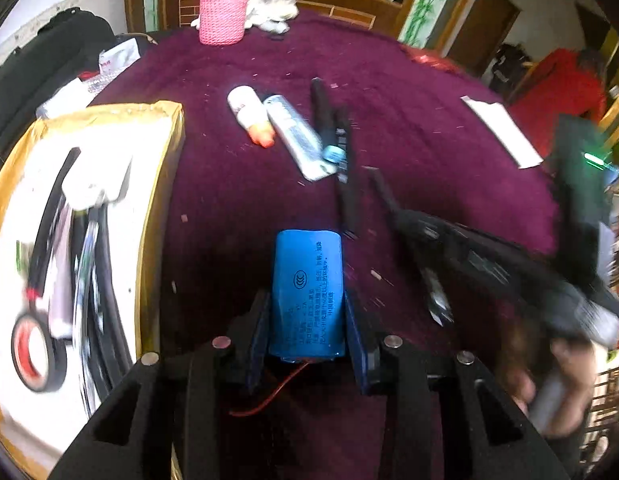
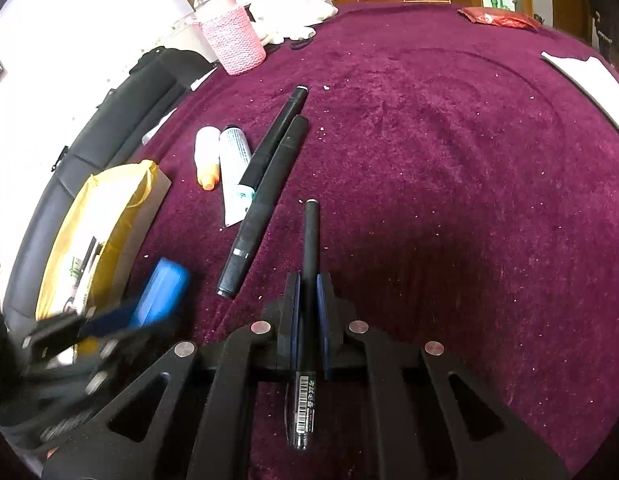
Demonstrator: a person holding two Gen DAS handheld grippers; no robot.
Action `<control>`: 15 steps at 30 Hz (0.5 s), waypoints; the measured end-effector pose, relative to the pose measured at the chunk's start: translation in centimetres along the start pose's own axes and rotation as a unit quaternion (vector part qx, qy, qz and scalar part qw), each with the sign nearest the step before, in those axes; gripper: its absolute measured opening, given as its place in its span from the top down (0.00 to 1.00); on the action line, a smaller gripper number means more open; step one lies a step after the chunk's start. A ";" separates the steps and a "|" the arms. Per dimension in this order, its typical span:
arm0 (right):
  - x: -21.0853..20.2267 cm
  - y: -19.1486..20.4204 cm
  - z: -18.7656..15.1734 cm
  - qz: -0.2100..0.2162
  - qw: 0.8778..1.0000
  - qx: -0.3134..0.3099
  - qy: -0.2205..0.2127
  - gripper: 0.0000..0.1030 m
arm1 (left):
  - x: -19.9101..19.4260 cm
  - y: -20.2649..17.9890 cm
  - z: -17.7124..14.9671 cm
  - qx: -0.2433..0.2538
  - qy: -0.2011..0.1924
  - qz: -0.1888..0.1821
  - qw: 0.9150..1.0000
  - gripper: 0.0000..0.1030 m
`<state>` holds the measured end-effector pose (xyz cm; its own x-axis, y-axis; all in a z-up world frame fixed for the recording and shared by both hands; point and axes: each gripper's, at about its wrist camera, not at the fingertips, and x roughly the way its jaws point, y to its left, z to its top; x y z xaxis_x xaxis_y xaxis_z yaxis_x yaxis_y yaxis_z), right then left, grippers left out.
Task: Organize objects
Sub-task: 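Grasp the blue battery with the left tool while the right tool lifts the black pen, then carry the blue battery and black pen over the tray with both tools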
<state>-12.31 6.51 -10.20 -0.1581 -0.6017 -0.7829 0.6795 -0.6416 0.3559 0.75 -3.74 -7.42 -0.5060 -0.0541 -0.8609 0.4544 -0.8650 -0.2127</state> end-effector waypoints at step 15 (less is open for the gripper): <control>-2.5 4.7 -1.8 0.114 0.993 -0.035 -0.011 0.97 | -6.7 3.7 -3.4 -0.034 -0.026 -0.042 0.998 0.66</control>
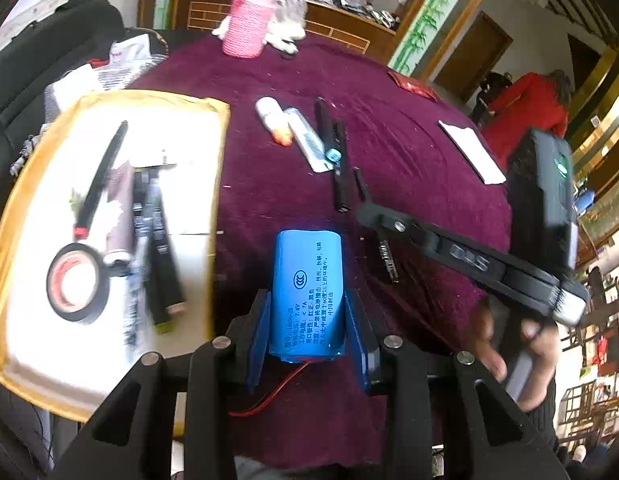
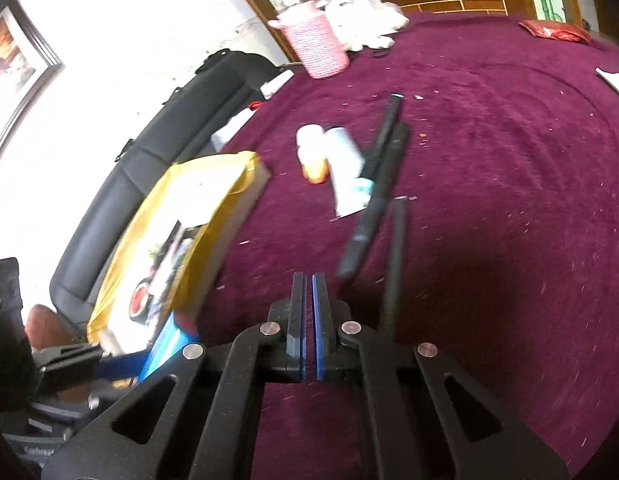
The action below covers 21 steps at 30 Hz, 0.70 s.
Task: Organize objects
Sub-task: 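Carry the blue battery and black pen over the tray with both tools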
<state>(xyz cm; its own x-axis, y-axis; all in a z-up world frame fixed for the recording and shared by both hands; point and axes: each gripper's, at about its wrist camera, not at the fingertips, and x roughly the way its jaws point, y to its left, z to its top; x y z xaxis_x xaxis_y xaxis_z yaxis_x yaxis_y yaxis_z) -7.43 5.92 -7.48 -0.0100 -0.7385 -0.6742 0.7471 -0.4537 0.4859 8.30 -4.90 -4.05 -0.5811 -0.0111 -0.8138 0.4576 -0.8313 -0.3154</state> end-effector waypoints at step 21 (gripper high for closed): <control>2.1 10.9 -2.4 0.126 0.991 -0.013 0.029 0.97 | -4.5 11.4 -0.3 -0.094 -0.041 0.065 0.993 0.66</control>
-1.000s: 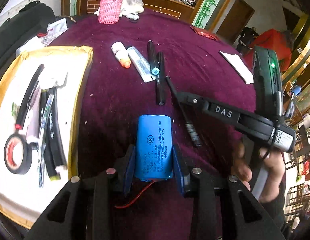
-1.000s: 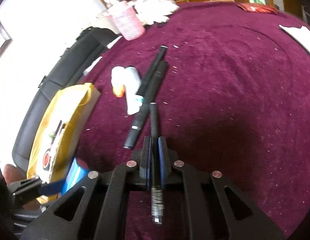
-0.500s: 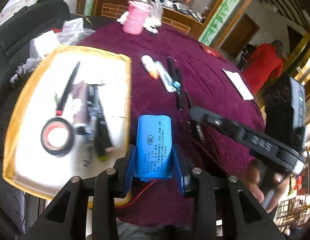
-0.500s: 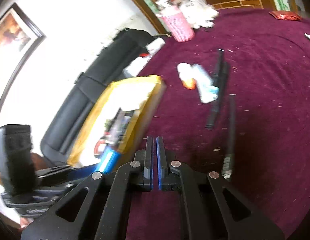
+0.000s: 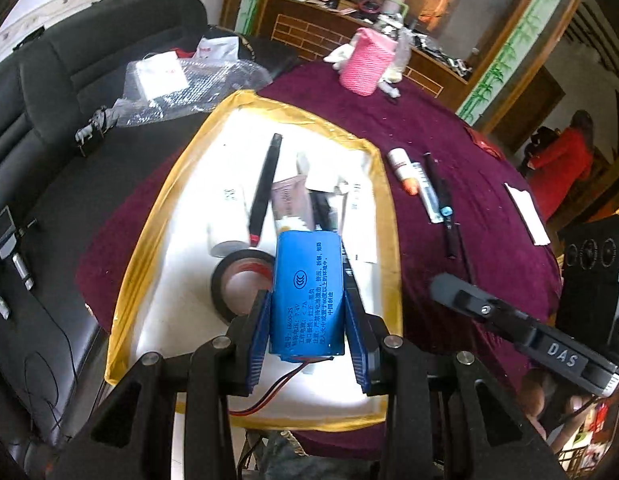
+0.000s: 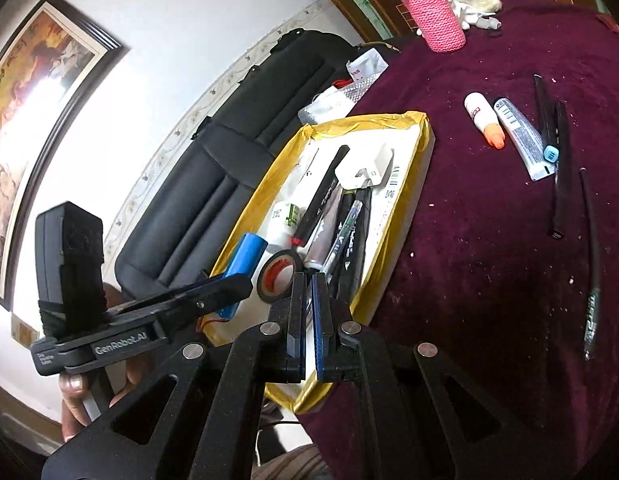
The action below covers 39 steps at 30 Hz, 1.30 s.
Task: Organize objects
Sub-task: 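Carry the blue battery and black pen over the tray with both tools, then lower the black pen into the tray with the right tool while the left tool holds the battery above it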
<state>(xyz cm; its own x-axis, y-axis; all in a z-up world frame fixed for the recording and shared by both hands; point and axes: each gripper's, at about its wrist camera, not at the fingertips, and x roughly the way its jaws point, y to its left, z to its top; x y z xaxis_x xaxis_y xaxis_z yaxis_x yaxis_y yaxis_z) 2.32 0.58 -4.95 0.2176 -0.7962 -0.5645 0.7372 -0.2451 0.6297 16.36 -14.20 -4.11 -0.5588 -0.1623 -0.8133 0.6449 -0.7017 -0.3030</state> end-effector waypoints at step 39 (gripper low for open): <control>-4.4 -4.4 0.6 -0.147 0.988 0.003 -0.040 0.92 | 1.5 -6.6 -1.3 0.051 0.025 -0.061 0.997 0.66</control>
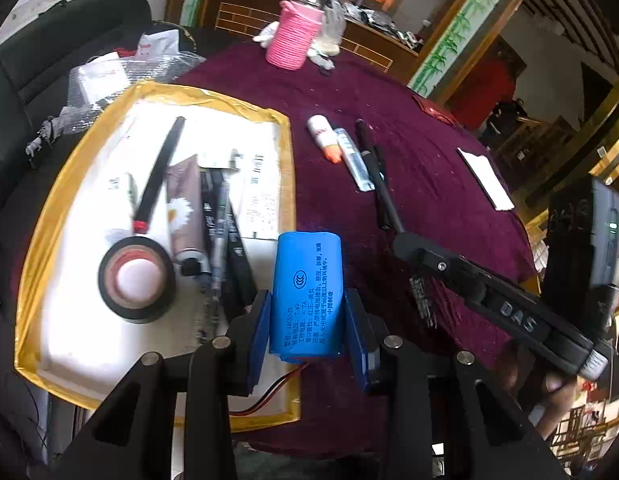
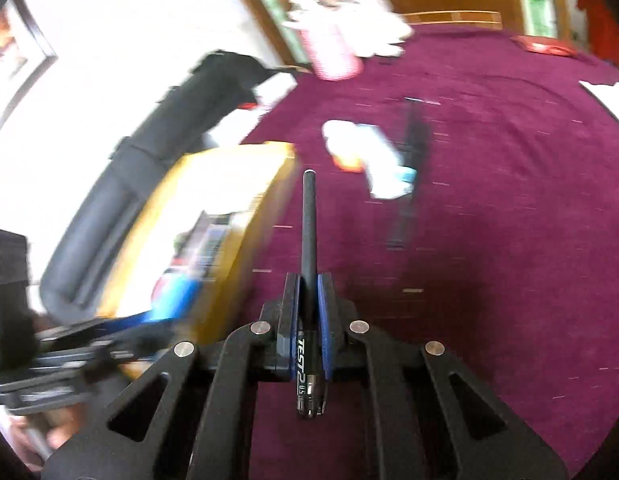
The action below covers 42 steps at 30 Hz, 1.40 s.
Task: Organize objects
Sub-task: 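Lower the black pen into the tray with the right tool while the left tool holds the battery above it, then open both tools to release the battery and black pen into the tray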
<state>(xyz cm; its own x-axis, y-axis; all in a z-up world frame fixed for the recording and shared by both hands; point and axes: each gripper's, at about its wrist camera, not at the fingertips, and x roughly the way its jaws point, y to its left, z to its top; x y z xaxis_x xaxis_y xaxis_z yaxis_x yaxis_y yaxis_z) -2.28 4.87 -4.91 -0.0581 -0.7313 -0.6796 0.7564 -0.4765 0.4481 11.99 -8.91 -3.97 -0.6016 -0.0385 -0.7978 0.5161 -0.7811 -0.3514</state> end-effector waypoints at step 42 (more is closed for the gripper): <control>11.0 8.3 1.8 -0.027 0.997 -0.019 0.069 0.91 | 5.2 8.9 7.5 -0.039 0.025 0.058 0.997 0.65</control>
<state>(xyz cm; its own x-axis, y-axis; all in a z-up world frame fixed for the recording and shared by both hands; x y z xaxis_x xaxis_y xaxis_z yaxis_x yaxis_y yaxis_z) 2.17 -7.98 -7.59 -0.0113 -0.6300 -0.7765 0.7784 -0.4930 0.3887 8.84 -20.73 -7.54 -0.5044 -0.0936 -0.8584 0.6276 -0.7225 -0.2900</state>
